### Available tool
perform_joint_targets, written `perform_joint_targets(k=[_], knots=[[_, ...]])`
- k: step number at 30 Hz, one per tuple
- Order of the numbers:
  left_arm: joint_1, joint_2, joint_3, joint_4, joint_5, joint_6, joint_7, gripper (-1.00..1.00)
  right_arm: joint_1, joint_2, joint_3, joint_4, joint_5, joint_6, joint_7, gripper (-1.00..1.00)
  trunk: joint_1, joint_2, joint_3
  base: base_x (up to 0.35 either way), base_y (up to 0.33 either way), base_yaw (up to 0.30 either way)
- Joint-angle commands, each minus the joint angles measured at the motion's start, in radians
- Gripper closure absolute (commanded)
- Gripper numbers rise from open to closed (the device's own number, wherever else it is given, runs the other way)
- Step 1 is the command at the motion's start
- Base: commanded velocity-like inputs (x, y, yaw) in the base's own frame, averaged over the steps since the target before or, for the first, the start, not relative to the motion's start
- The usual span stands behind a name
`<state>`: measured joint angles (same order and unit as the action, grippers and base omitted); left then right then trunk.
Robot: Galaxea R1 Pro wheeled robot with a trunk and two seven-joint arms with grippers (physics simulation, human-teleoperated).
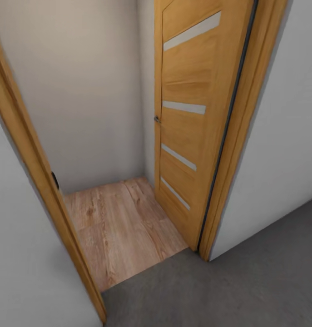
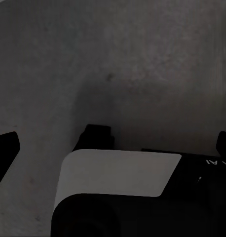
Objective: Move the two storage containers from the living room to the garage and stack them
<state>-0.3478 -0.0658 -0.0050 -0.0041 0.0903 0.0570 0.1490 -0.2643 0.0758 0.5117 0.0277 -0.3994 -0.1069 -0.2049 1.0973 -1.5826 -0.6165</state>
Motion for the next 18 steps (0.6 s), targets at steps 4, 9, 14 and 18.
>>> perform_joint_targets(k=[4, 9, 14, 18], knots=[[0.0, 0.0, -0.001, 0.0, 0.009, 0.003, 0.003, -1.0, -0.001, 0.001, 0.008, 0.003, -0.01, -0.005, -0.001, -1.0, 0.0, 0.0, -0.001, 0.317, -0.095, -0.218], [0.0, 0.0, -0.001, 0.0, 0.009, 0.003, 0.003, -1.0, -0.001, 0.001, 0.008, 0.003, -0.01, -0.005, -0.001, -1.0, 0.0, 0.0, -0.001, 0.316, -0.096, -0.236], [0.0, 0.0, -0.001, 0.0, 0.009, 0.003, 0.003, -1.0, -0.001, 0.001, 0.008, 0.003, -0.01, -0.005, -0.001, -1.0, 0.0, 0.0, -0.001, 0.316, -0.096, -0.183], [0.0, 0.0, -0.001, 0.0, 0.009, 0.002, 0.003, -1.0, -0.001, 0.001, 0.008, 0.003, -0.01, -0.005, -0.001, -1.0, 0.0, 0.0, -0.001, 0.317, -0.096, -0.017]])
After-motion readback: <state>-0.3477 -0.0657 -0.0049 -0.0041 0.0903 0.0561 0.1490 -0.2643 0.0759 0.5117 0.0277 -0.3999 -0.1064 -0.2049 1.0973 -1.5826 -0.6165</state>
